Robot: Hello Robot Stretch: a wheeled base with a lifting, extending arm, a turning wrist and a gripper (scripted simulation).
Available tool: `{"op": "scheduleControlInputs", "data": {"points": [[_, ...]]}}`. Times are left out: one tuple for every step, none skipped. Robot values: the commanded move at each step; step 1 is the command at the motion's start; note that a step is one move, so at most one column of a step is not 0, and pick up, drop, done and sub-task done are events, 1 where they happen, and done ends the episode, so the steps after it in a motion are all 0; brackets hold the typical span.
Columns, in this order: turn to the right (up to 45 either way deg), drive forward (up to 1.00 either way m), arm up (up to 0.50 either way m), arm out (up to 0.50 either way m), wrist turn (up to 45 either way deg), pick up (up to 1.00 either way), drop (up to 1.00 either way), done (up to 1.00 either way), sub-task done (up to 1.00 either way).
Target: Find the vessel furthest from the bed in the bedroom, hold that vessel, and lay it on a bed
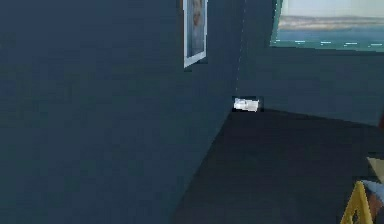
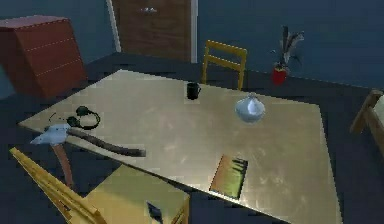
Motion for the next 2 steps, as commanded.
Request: {"op": "scheduleControlInputs", "data": {"points": [[15.0, 0.00, 0.00, 0.00, 0.0, 0.00, 0.00, 0.00, 0.00], [0.0, 0.85, 0.00, 0.00, 0.0, 0.00, 0.00, 0.00, 0.00]]}}
